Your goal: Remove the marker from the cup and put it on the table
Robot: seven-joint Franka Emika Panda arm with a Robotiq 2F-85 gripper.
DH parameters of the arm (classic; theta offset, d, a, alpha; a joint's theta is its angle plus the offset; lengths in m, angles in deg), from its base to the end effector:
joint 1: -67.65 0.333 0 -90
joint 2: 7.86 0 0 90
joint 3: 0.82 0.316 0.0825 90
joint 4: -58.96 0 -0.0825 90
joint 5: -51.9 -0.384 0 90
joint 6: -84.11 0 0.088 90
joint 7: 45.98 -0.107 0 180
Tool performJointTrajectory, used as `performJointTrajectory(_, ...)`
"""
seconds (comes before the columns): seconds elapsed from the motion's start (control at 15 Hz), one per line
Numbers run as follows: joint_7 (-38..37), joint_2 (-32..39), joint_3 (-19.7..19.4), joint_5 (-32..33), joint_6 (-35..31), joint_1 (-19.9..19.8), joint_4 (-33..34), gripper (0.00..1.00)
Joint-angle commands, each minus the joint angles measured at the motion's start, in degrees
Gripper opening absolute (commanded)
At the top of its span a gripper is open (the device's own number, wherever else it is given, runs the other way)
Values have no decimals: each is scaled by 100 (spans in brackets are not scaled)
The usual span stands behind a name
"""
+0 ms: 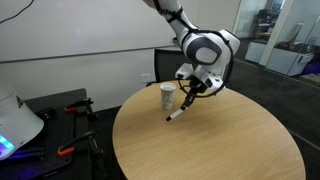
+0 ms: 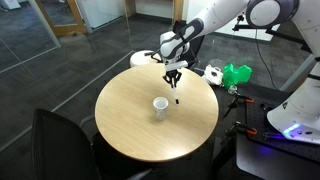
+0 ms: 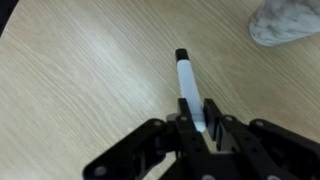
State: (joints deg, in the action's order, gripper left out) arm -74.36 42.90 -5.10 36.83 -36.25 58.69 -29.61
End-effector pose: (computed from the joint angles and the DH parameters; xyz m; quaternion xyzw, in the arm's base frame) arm 0.6460 -0.1343 0.1034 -0.8908 0.4190 0.1690 0.0484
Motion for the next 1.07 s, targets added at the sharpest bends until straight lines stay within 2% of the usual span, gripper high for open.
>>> performJointTrajectory(0.0, 70, 248, -53, -101, 525, 21, 482, 52)
performJointTrajectory(0.4, -55, -343, -183, 50, 315, 272, 149, 99)
performJointTrajectory(1.0, -37, -1763, -419, 521, -526, 727, -964, 100)
